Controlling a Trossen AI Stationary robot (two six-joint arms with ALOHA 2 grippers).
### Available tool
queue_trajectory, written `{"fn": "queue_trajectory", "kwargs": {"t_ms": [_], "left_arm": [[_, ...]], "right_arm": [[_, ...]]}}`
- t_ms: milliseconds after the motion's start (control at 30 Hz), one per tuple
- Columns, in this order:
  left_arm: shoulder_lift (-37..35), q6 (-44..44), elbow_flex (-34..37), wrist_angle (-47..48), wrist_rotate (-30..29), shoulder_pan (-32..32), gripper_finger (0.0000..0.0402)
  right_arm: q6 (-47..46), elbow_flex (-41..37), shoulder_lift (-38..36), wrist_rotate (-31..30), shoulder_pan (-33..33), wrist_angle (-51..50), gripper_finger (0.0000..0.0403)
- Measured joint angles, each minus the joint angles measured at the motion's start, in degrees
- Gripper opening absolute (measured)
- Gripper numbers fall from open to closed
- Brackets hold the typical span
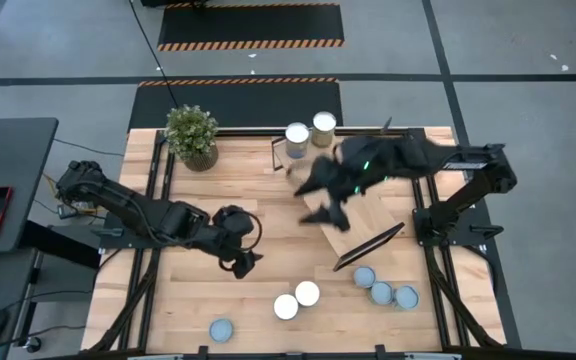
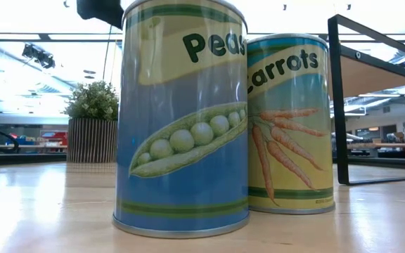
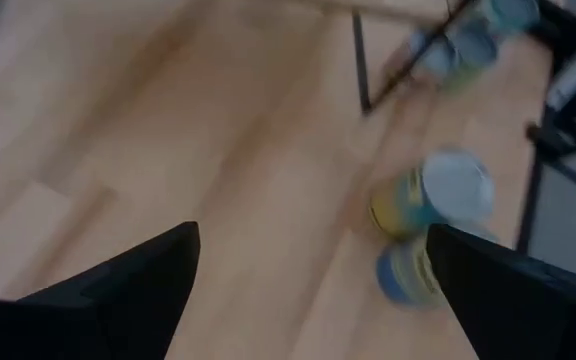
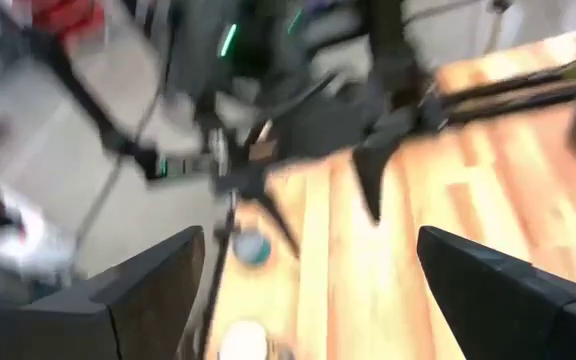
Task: Pick and place cans onto a shelf
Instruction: Put the canned peas on the shelf
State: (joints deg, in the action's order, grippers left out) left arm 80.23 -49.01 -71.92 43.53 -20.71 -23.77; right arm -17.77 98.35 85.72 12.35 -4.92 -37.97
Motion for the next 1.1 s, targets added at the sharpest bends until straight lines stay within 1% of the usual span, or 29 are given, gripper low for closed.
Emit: {"fn": "queue_trajectory", "kwargs": {"t_ms": [100, 133, 200, 333, 467, 533, 633, 800, 933, 1000, 1100], "left_arm": [[0.0, -3.0, 0.0, 3.1, 4.4, 0.0, 0.0396], [-0.1, -3.9, 0.0, 4.8, 5.2, -0.4, 0.0396], [-0.8, -4.7, 0.0, 6.7, 4.7, -1.8, 0.0396], [-3.1, -5.6, 0.0, 9.1, -2.3, -7.1, 0.0388], [-5.0, -6.1, 0.0, 12.9, -9.0, -12.2, 0.0378], [-5.8, -6.3, 0.1, 13.2, -10.5, -14.1, 0.0376], [-7.1, -6.3, 1.5, 12.5, -11.3, -16.7, 0.0375], [-9.9, -6.3, 6.8, 8.4, -15.0, -20.2, 0.0375], [-13.5, -6.1, 14.2, -1.3, -16.2, -21.4, 0.0375], [-15.4, -6.7, 17.9, -6.6, -16.1, -22.0, 0.0375], [-17.9, -7.9, 22.1, -11.8, -16.1, -23.2, 0.0375]], "right_arm": [[3.5, 0.0, 3.1, -0.2, -4.4, -1.2, 0.0373], [4.2, 0.0, 4.1, -0.2, -5.9, -1.2, 0.0373], [4.8, 0.0, 6.1, -0.8, -8.4, -1.3, 0.0373], [4.2, 0.0, 8.9, -3.5, -11.9, -1.1, 0.0373], [1.1, 0.0, 11.6, -8.8, -14.4, -1.0, 0.0373], [-0.6, 0.0, 12.5, -11.1, -15.6, -0.6, 0.0373], [-2.0, 0.0, 14.0, -13.3, -17.1, 0.4, 0.0373], [-1.2, 0.0, 17.6, -16.8, -19.9, 1.0, 0.0373], [-7.0, 0.0, 21.0, -17.5, -22.1, 2.0, 0.0373], [-8.2, 0.0, 22.5, -18.5, -23.8, 2.2, 0.0373], [-8.6, 1.6, 24.7, -22.3, -26.5, -0.8, 0.0373]]}}
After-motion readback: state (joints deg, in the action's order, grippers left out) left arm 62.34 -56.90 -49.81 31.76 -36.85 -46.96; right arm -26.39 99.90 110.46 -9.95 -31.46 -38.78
